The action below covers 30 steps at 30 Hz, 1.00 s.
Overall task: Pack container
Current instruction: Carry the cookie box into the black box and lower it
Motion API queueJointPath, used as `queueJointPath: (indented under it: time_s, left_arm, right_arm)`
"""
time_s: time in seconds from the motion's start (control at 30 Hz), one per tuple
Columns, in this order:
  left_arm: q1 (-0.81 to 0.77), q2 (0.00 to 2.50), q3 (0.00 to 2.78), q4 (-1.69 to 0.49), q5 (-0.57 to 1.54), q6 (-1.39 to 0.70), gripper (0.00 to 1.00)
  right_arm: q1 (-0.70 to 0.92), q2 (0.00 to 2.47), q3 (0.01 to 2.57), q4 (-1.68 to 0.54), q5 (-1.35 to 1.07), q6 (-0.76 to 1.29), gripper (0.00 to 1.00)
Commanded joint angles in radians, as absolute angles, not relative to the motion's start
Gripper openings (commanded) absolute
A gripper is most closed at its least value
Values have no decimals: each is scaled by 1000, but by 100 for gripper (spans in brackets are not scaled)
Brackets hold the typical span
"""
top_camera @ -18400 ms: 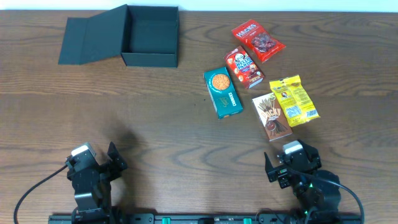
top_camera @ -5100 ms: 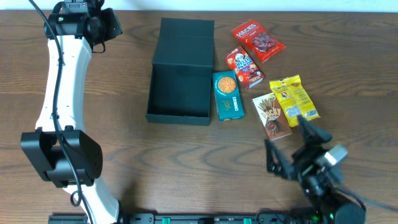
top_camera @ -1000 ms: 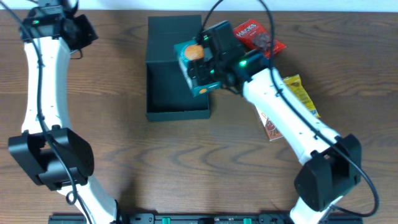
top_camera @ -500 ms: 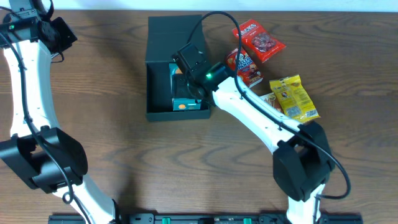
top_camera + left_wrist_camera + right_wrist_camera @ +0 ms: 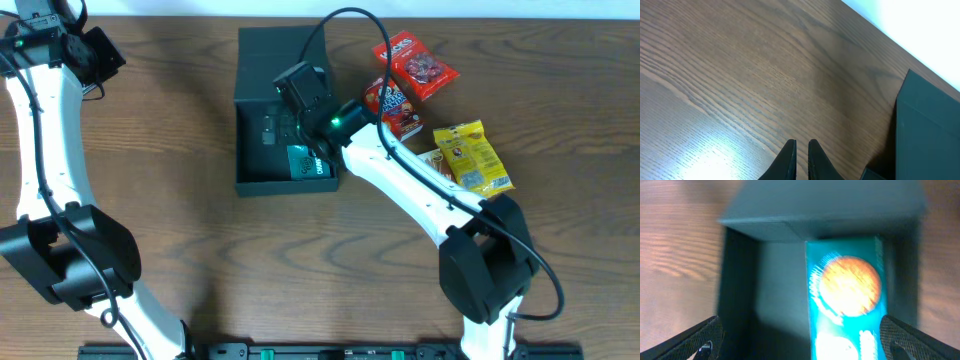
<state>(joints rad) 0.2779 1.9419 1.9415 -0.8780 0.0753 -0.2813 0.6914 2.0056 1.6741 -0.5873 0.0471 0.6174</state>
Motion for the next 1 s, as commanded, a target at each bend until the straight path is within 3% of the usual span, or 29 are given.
queueJointPath:
  time_s: [0.0,0.03,0.07,0.17,0.23,0.33,0.77,0.97]
  left_arm:
    - [281,1958,1939,-878,79,-285,11]
    - [281,1958,1939,-878,79,-285,10]
    - [281,1958,1939,-877,78,-285,11]
    - [282,1958,1939,-873,71,-284,11]
    - [283,1958,1939,-858,71,-270,11]
    - [294,1958,1939,-832,72,-257,12]
    - [340,1958,1939,-837,81,-258,13]
    - [340,1958,1939,-840,81,-258,13]
  right_arm:
    - [702,1988,1695,-538,-77,435,99]
    - [702,1988,1695,-530,-105,403,99]
    - [703,1990,1694,-526,-118,373,91]
    - [710,2012,1692,-523,-112,283,42]
    - [713,2038,1692,-523,-113,275,19]
    - [716,2086,1692,-513,-124,276,1]
    - [729,2220,1692,-486,-126,264,1]
    - [729,2232,1692,-490,51,305,1]
